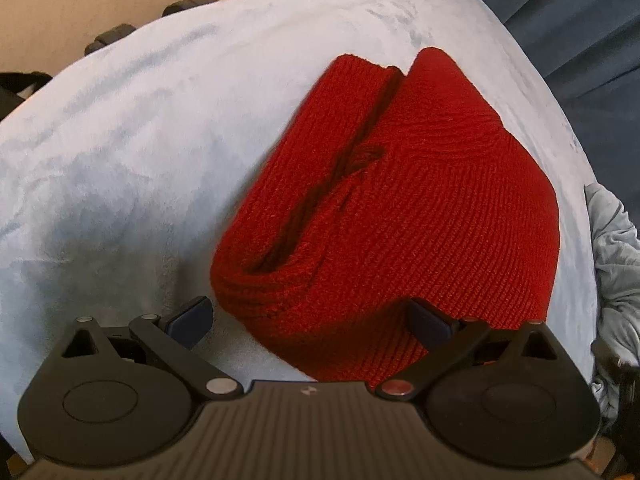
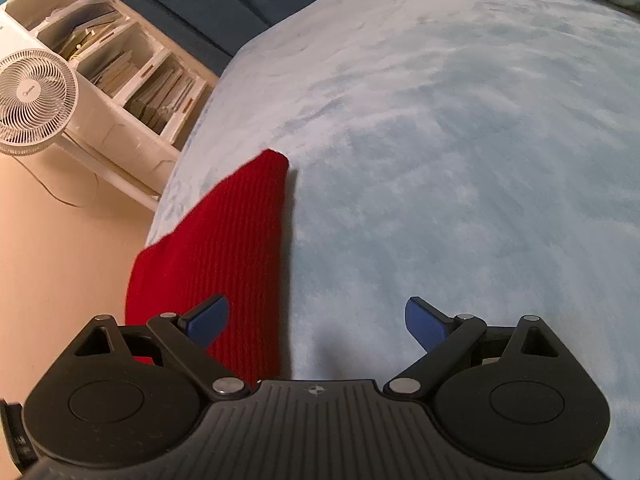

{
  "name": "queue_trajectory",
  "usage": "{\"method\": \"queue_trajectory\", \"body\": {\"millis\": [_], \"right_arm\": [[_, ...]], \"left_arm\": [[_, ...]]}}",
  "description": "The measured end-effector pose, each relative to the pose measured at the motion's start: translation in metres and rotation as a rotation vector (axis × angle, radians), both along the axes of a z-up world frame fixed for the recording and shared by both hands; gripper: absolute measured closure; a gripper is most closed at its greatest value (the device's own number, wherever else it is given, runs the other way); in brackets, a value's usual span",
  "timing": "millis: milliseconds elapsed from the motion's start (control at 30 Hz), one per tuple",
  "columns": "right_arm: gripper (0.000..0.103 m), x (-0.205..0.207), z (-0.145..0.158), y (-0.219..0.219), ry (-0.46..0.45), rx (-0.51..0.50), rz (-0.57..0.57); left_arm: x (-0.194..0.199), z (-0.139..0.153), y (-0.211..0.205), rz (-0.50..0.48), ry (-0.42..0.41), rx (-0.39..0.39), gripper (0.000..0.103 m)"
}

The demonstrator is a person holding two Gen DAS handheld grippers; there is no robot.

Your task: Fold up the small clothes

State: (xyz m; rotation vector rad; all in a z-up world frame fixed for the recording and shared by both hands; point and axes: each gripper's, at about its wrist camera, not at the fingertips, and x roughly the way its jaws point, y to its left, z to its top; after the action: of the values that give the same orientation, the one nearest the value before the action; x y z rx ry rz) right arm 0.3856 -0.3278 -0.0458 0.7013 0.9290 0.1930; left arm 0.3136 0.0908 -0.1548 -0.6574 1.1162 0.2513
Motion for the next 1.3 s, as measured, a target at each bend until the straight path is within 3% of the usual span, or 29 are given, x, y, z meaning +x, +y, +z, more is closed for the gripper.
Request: {"method": "queue_trajectory", "body": {"millis": [333,600,800,833,867,900,967,1067,1133,1233,1300], "right_arm": [[0.007,0.08,0.005,0.01,0.01,0.044,0.071],[0.007,0.165,-0.009,0.041,0.106,0.05,0.107],[0.008,0.227,-0.038,0.084,0.218,-0.005,0.142],[0.01,0.235,-0.044,0.092,0.245,0.014,0.196],[0.023,0.242,-0.051,0.1,0.267,0.032,0.255],[0.048,0.244,-0.053,0.107,0.265,-0.003,0.272],[0.06,0.243,-0.055,0.118,0.27,-0.118,0.309],[0.068,0.229,-0.05,0.103,0.266,-0.079,0.294],[0.069,0.203,-0.048,0.08,0.256,-0.047,0.228],[0.07,0.126,-0.046,0.033,0.218,0.016,0.024],[0.071,0.045,-0.054,0.005,0.191,0.133,-0.189]], "left_arm": [[-0.001,-0.009,0.014,0.059,-0.026,-0.07,0.0],[-0.004,-0.016,0.03,0.095,-0.052,-0.141,0.0],[-0.008,-0.02,0.025,0.128,-0.093,-0.149,0.0],[-0.005,-0.02,0.025,0.137,-0.095,-0.151,0.0],[-0.003,-0.019,0.025,0.152,-0.1,-0.142,0.004],[0.0,-0.017,0.025,0.151,-0.111,-0.134,0.026],[0.015,-0.011,0.028,0.104,-0.106,-0.087,0.037],[0.04,-0.004,0.039,0.014,-0.111,-0.044,0.046],[0.073,0.003,0.043,-0.131,-0.133,0.019,0.048],[0.152,0.014,0.036,-0.414,-0.156,0.059,0.048],[0.2,0.019,0.014,-0.574,-0.158,0.054,0.049]]}}
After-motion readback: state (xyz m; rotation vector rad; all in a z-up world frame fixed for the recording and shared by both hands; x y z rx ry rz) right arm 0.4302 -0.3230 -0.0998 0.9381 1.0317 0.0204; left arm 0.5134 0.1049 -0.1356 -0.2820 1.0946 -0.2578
